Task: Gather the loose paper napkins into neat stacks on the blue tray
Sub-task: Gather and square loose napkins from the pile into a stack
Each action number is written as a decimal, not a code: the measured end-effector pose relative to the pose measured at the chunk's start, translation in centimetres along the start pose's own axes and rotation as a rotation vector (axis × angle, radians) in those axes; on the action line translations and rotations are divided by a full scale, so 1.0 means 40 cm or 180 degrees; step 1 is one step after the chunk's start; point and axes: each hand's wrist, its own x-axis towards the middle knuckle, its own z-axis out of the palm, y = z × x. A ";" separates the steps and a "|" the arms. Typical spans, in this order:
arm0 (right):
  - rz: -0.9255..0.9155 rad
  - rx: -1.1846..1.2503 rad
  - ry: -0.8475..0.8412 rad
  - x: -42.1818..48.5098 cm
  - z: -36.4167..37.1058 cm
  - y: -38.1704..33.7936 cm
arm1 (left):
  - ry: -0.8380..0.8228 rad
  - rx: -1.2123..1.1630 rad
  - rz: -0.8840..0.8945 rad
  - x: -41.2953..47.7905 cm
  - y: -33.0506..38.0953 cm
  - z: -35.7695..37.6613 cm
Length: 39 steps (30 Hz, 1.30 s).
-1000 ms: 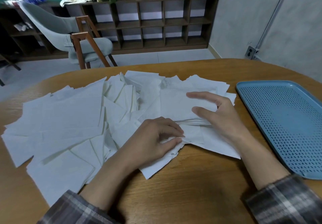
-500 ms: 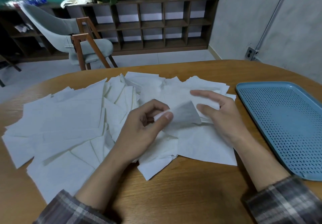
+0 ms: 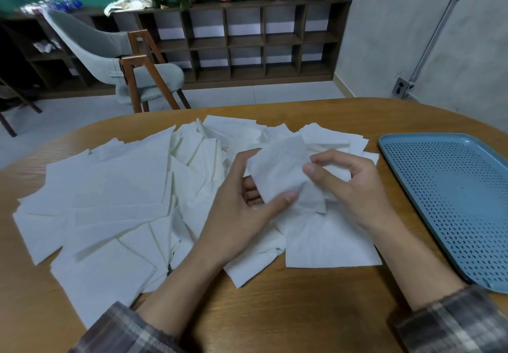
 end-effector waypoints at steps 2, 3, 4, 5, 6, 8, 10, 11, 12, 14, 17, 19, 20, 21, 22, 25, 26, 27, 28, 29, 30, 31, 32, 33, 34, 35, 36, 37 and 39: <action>0.0111 0.0184 0.0115 0.006 -0.008 0.008 | -0.0074 0.0041 -0.0006 0.002 -0.016 0.005; 0.0154 0.0259 0.0143 0.007 -0.011 0.012 | 0.0001 0.0037 0.0039 0.004 -0.018 0.003; 0.0175 0.0315 0.0153 0.007 -0.012 0.014 | 0.0130 0.0001 0.0083 0.008 -0.019 -0.002; 0.0186 0.0369 0.0150 0.006 -0.013 0.015 | 0.0281 -0.0070 0.0127 0.012 -0.017 -0.008; 0.0196 0.0409 0.0140 0.005 -0.013 0.014 | 0.0419 -0.0194 0.0165 0.015 -0.014 -0.014; 0.0258 0.0435 0.0053 0.003 -0.011 0.009 | 0.0671 -0.0339 0.0263 0.020 -0.005 -0.024; 0.0352 0.0480 -0.0183 -0.002 -0.010 0.009 | 0.0924 -0.0112 0.0429 0.026 -0.005 -0.036; 0.0415 0.0517 -0.0307 -0.004 -0.008 0.009 | 0.0974 0.0003 0.0506 0.030 -0.008 -0.042; 0.0484 0.0564 -0.0411 -0.007 -0.007 0.007 | 0.0945 0.0087 0.0579 0.033 -0.013 -0.049; 0.0589 0.0688 -0.0553 -0.011 -0.004 0.001 | 0.0728 0.0223 0.0674 0.035 -0.021 -0.061; 0.0602 0.0789 -0.0738 -0.014 0.001 -0.008 | 0.0416 0.0439 0.0618 0.032 -0.019 -0.069; 0.0575 0.0756 -0.0839 -0.017 0.005 -0.007 | 0.0197 0.0586 0.0570 0.028 -0.011 -0.067; 0.0572 0.0724 -0.0876 -0.019 0.007 -0.007 | 0.0100 0.0656 0.0569 0.026 -0.010 -0.066; 0.0578 0.0698 -0.0909 -0.021 0.008 -0.007 | 0.0033 0.0723 0.0586 0.026 -0.010 -0.067; 0.0566 0.0669 -0.0942 -0.022 0.009 -0.008 | -0.0009 0.0776 0.0612 0.028 -0.011 -0.069; 0.0468 0.0565 -0.1044 -0.022 0.011 -0.011 | -0.0094 0.0958 0.0746 0.031 -0.014 -0.080; 0.0454 0.0564 -0.1063 -0.021 0.010 -0.011 | -0.0103 0.1030 0.0804 0.032 -0.013 -0.083; 0.0447 0.0587 -0.1069 -0.019 0.010 -0.012 | -0.0103 0.1080 0.0850 0.033 -0.013 -0.085; 0.0443 0.0607 -0.1066 -0.019 0.009 -0.013 | -0.0106 0.1109 0.0892 0.033 -0.013 -0.087; 0.0442 0.0610 -0.1065 -0.019 0.010 -0.013 | -0.0112 0.1129 0.0936 0.033 -0.013 -0.087; 0.0453 0.0604 -0.1075 -0.020 0.011 -0.014 | -0.0109 0.1152 0.0983 0.033 -0.014 -0.088; 0.0480 0.0599 -0.1085 -0.022 0.012 -0.014 | -0.0094 0.1183 0.1031 0.034 -0.016 -0.088; 0.0505 0.0585 -0.1098 -0.024 0.014 -0.015 | -0.0076 0.1225 0.1084 0.034 -0.018 -0.087; 0.0506 0.0551 -0.1109 -0.026 0.015 -0.016 | -0.0065 0.1278 0.1145 0.036 -0.020 -0.086; 0.0501 0.0509 -0.1117 -0.026 0.017 -0.018 | -0.0061 0.1338 0.1205 0.037 -0.021 -0.086; 0.0495 0.0471 -0.1122 -0.027 0.017 -0.018 | -0.0064 0.1398 0.1256 0.038 -0.022 -0.085; 0.0495 0.0447 -0.1118 -0.026 0.019 -0.019 | -0.0068 0.1445 0.1295 0.039 -0.023 -0.085; 0.0490 0.0422 -0.1105 -0.025 0.019 -0.019 | -0.0068 0.1477 0.1321 0.038 -0.024 -0.084; 0.0480 0.0375 -0.1083 -0.023 0.017 -0.019 | -0.0044 0.1504 0.1327 0.038 -0.025 -0.083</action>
